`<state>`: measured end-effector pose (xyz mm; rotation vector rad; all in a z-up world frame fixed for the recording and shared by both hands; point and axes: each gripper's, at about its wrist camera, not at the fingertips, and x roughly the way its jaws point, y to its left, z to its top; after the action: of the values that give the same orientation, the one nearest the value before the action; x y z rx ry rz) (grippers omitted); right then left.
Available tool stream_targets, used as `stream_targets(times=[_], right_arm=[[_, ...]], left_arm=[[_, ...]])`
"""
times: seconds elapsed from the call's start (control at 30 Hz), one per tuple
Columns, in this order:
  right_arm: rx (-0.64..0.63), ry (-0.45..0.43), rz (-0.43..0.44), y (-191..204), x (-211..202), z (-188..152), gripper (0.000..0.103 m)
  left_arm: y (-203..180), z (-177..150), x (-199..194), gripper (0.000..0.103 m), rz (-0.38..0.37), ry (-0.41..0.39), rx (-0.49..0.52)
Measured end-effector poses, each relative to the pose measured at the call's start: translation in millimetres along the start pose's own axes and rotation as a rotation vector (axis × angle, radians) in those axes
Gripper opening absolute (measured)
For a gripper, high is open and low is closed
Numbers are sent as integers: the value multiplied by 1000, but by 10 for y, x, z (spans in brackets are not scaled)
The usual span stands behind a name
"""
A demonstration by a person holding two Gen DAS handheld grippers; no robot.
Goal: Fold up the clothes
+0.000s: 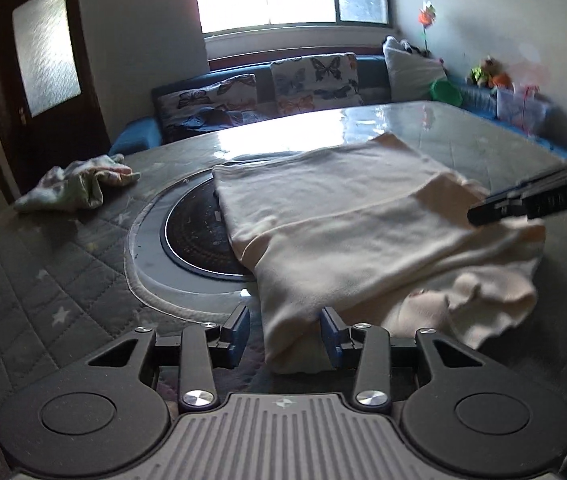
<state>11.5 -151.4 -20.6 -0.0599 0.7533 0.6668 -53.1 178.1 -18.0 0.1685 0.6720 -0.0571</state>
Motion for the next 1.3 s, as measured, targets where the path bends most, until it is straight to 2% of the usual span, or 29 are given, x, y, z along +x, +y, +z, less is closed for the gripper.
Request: stream_targets(times=[0.1,0.13,0.2,0.27,0.33,0.43,0.5,0.63,0.7,0.8,1.0,1.07,1.17,1.2,1.3], right_arm=[[2,5,-16,-1,6,8,18],[3,6,-21,-1,8,10,12],[7,2,-24,-5,-16,24,9],[-2,-6,-28,22,-37,35,6],[-10,-13,-32,50,-59,45,4],[-14,-46,-37,96,-180,82,3],[-20,-60,-32,123,-273,84,3],[-4,-9,-36,70,-200,-13,5],[12,0,-35,35,-181,-44,8],[6,-36,-17,31,-238,27,22],[-10,12,-22,44,-36,34,22],[-5,19,-28,36,5,6,21],[-8,8,-34,39,-8,-5,5],[-15,-4,-32,66,-66,3,2],[-51,-41,-33,165,-246,22,2]], left_arm=[[-41,-42,10,42,10,-11,50],[-46,-50,8,39,13,-15,60],[-46,-58,11,34,16,-23,70],[-36,-56,21,17,18,-27,70],[-22,-53,11,8,23,-33,65],[24,-58,-52,5,33,-53,53],[63,-75,-67,5,36,-51,47],[90,-121,-36,5,44,-30,47],[113,-124,-56,6,31,-27,39],[155,-81,-96,10,21,-28,32],[249,127,-168,12,27,-80,-6],[233,210,-146,12,9,-92,-12],[156,312,-90,12,-37,-105,6],[106,330,-63,12,-52,-106,28],[-15,347,31,13,-102,-95,84]])
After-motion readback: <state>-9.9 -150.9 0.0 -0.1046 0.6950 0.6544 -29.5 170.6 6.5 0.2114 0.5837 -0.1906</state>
